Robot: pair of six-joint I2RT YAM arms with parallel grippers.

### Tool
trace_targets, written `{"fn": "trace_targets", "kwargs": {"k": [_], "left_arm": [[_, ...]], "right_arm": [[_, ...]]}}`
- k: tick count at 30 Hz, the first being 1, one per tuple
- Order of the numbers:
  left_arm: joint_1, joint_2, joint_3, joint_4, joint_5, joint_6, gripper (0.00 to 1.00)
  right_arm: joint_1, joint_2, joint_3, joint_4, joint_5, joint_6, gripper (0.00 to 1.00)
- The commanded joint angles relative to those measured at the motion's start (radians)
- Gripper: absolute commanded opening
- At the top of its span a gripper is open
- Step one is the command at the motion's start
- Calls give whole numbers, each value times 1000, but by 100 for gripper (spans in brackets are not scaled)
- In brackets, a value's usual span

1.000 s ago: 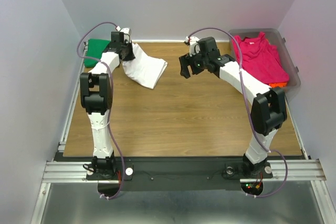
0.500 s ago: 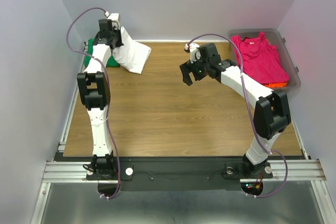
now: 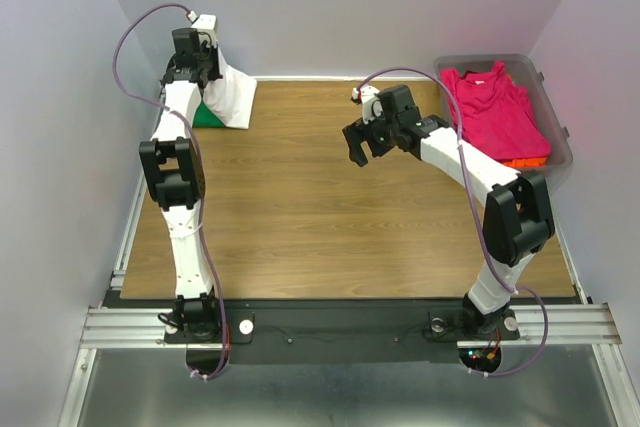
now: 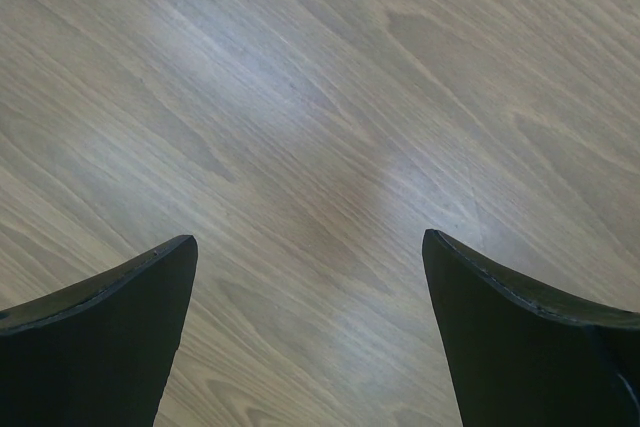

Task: Fold and stack the t-shirts
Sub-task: Neatly place the folded tshirt to the corner

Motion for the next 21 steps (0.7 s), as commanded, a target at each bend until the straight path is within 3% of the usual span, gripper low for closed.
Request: {"fn": "trace_targets", "kwargs": {"k": [1,21], "left_arm": [[-4,-77,59,57,23,29,0],[-4,-195,65,33,33,22,0]], "right_arm": [[3,-46,-10,31,2,-11,100],[3,-26,10,29,-2,-2,100]]}}
